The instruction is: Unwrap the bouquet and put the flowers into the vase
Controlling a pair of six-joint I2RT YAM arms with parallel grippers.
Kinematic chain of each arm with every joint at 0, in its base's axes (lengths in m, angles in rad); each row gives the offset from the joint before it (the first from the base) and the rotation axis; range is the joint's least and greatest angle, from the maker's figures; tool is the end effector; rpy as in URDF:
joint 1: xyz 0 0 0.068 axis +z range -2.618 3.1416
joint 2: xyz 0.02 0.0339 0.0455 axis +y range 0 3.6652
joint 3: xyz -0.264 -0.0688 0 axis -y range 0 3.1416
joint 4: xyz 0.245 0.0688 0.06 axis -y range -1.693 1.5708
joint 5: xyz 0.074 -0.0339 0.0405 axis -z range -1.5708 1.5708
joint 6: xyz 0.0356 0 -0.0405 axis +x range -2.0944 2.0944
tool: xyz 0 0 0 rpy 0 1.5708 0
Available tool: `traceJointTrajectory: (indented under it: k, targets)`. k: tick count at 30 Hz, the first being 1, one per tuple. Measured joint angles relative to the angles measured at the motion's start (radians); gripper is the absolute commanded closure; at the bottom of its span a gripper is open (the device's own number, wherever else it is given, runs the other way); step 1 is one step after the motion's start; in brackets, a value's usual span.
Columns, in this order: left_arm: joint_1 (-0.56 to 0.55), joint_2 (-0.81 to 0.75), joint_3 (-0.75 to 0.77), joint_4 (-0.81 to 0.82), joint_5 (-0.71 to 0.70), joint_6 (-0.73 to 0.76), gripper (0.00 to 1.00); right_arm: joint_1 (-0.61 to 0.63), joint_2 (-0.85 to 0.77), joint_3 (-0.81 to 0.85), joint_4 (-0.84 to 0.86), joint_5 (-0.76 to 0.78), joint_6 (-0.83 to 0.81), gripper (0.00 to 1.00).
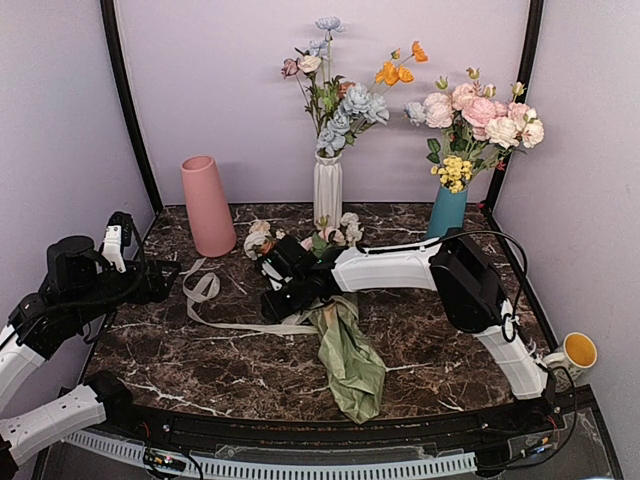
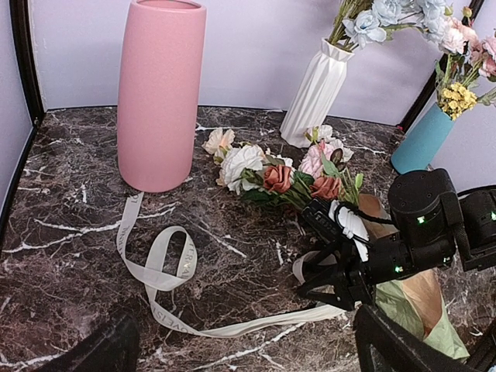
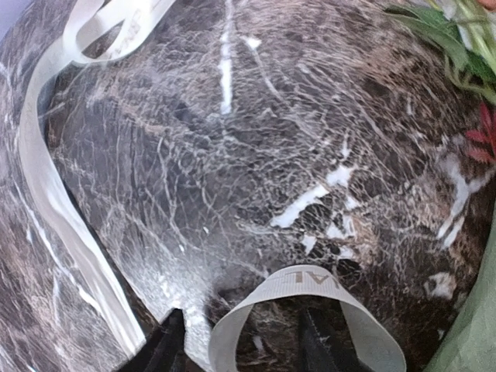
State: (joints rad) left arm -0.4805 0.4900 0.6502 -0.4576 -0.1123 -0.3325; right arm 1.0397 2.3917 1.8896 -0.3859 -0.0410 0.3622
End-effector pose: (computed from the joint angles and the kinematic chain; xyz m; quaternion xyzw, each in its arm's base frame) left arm 0.1117 -0.0537 0.3040 0.0261 0.8031 -0.1933 0.5631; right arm 0.2651 0.4542 0.1431 -0.3195 0.8863 0.2306 0.2434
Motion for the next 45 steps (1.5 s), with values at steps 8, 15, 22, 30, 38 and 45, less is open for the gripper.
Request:
traceJointTrajectory:
  k: [8, 15, 22, 30, 38, 45]
  targets:
    - [0.000, -0.001, 0.000, 0.000, -0.004, 0.000, 0.01, 0.007, 0.000, -0.003, -0.011, 0.011, -0.026, 1.00]
    - [0.000, 0.000, -0.001, 0.000, -0.004, 0.000, 0.01, 0.007, -0.002, 0.057, -0.046, 0.008, -0.053, 1.00]
    - [0.000, -0.001, -0.003, 0.000, -0.003, 0.000, 0.01, -0.025, -0.304, -0.033, -0.051, 0.124, -0.106, 1.00]
    - [0.000, 0.000, -0.005, 0.004, -0.003, 0.000, 0.01, -0.275, -0.951, -0.536, 0.017, 0.492, -0.089, 1.00]
    - [0.000, 0.003, -0.006, 0.007, -0.003, -0.001, 0.01, -0.367, -1.000, -0.752, -0.092, 0.575, 0.003, 0.44]
    - [0.000, 0.017, -0.006, 0.010, 0.008, -0.001, 0.05, -0.370, -1.000, -0.721, -0.104, 0.458, 0.013, 0.29]
